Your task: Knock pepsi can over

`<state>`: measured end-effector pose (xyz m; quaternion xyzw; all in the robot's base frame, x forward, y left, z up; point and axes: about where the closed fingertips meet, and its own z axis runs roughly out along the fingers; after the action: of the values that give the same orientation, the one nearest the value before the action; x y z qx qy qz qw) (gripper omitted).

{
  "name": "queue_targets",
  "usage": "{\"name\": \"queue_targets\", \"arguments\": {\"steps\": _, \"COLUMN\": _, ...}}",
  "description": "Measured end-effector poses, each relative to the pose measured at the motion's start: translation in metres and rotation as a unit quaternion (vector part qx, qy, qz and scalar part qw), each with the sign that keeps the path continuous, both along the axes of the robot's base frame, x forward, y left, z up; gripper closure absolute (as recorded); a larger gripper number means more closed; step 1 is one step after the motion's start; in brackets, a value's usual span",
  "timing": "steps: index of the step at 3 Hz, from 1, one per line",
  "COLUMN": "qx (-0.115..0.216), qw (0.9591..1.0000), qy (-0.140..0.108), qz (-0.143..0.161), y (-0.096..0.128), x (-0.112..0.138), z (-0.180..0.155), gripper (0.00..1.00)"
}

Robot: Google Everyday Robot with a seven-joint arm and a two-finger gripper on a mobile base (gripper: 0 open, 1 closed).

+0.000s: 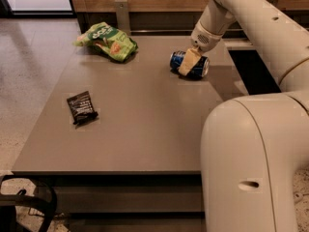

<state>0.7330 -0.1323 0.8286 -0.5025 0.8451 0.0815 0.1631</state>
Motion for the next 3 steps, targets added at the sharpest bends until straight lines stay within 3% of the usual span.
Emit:
{"name": "queue_targets", "arguments": {"steps": 1, "qx": 0.000, "qw": 1.0000, "qy": 0.000, "qz": 0.000, "y": 0.0000, "x": 0.0000, "z": 0.0002, "gripper": 0.83}}
{"name": "queue_targets", "arguments": {"steps": 3, "qx": 0.000, "qw": 1.0000, "qy": 0.001, "qz": 0.001, "y": 0.0015, "x": 0.0010, "z": -0.0005, "gripper": 0.36}}
